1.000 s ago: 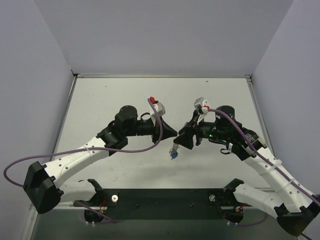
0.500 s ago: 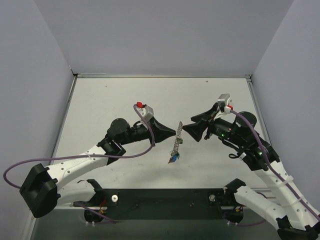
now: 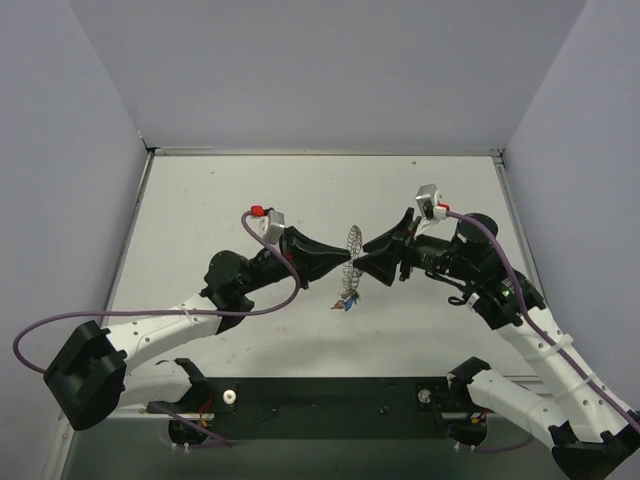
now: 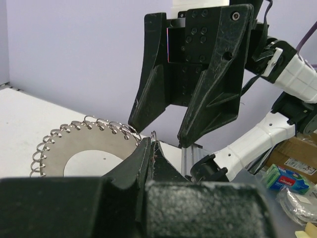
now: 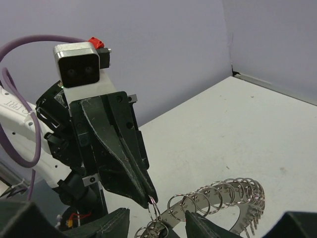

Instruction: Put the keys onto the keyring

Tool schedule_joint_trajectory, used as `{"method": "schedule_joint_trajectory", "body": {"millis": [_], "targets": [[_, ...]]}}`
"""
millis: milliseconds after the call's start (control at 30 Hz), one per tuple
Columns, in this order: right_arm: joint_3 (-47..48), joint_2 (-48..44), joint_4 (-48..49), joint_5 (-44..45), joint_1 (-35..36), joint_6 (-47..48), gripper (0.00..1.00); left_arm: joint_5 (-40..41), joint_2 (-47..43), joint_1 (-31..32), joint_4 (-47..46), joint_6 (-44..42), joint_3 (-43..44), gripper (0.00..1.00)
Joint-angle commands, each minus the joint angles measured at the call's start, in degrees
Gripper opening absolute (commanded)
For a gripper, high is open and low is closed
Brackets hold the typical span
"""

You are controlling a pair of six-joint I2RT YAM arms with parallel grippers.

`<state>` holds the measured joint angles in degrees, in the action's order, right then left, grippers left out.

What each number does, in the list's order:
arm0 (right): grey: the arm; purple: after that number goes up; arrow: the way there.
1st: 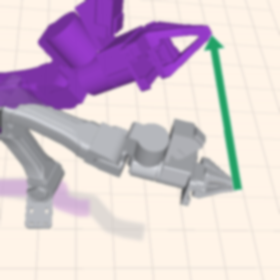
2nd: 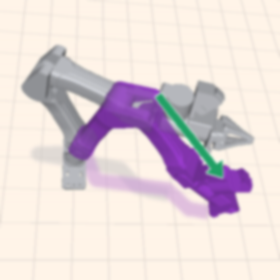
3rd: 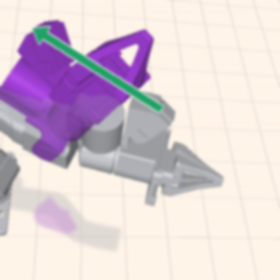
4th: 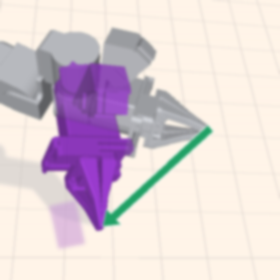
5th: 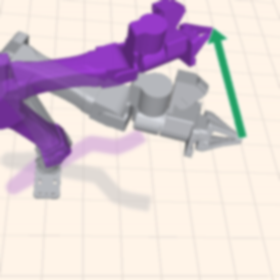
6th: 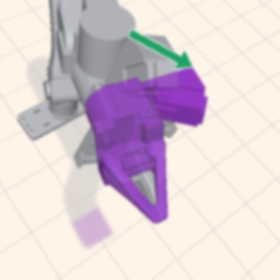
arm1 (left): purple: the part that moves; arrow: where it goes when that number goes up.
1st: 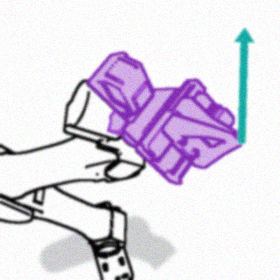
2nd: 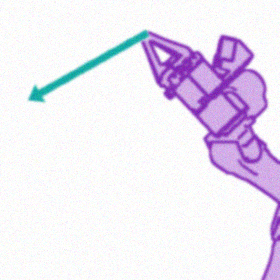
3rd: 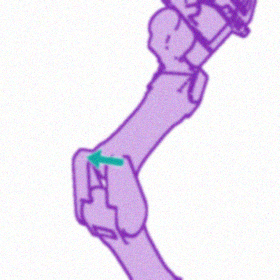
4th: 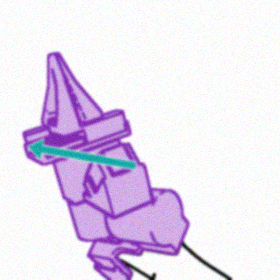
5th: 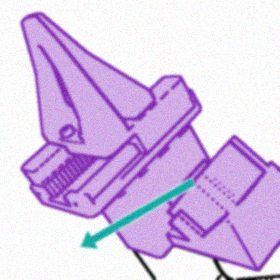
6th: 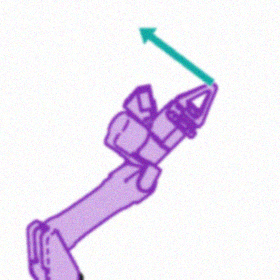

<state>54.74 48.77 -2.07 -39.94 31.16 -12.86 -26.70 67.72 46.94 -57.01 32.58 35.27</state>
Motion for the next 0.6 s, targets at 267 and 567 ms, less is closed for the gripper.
{"method": "schedule_joint_trajectory", "body": {"millis": [267, 567], "targets": [[0.2, 1.1, 6.4, -7.5, -0.2, -2.5, 0.29, -1.0, 2.5, -0.1, -12.4, 4.7, 2.0, 0.0], [0.5, 2.7, 6.5, -8.8, -0.2, -3.0, 0.0, -1.5, 3.3, -0.2, -13.3, 5.0, 2.7, 0.0]]}}
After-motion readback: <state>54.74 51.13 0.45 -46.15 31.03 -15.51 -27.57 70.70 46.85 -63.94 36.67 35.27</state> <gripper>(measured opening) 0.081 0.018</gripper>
